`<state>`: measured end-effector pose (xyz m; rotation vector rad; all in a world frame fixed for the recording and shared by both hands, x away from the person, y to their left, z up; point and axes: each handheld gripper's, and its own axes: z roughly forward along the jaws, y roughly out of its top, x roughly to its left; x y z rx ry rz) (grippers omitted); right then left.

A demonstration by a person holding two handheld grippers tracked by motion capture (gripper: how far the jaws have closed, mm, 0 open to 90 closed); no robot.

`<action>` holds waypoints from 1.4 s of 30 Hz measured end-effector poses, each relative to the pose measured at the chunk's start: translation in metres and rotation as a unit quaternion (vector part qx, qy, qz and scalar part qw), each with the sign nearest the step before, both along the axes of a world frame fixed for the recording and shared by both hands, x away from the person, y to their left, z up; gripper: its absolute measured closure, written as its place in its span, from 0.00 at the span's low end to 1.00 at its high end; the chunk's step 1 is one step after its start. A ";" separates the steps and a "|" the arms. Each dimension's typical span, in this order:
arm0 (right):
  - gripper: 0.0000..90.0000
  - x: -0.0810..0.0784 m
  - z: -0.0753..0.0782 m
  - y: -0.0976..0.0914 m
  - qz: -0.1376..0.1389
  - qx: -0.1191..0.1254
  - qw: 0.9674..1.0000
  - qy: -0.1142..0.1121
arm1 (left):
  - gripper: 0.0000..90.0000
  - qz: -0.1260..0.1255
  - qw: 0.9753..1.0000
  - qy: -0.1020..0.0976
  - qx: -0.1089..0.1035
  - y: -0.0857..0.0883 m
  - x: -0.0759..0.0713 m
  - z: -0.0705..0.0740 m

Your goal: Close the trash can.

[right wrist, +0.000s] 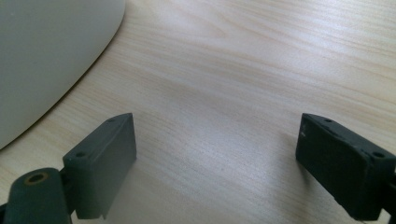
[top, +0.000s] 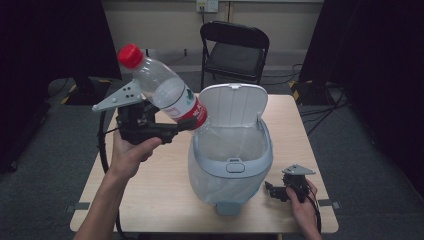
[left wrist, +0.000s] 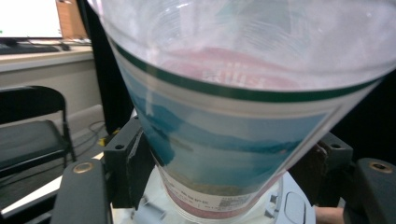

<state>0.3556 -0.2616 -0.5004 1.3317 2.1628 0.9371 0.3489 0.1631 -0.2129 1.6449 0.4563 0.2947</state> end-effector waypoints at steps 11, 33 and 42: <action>0.12 0.000 0.000 0.000 0.000 0.000 1.000 0.000 | 0.32 -0.039 0.997 0.045 0.039 -0.050 0.018 -0.014; 0.12 0.000 0.000 0.000 0.001 0.000 1.000 0.000 | 0.43 -0.065 0.993 0.057 0.084 -0.060 0.024 -0.030; 0.12 0.000 0.000 0.000 0.000 0.000 1.000 0.000 | 0.48 -0.004 0.995 0.061 0.077 -0.022 0.044 -0.040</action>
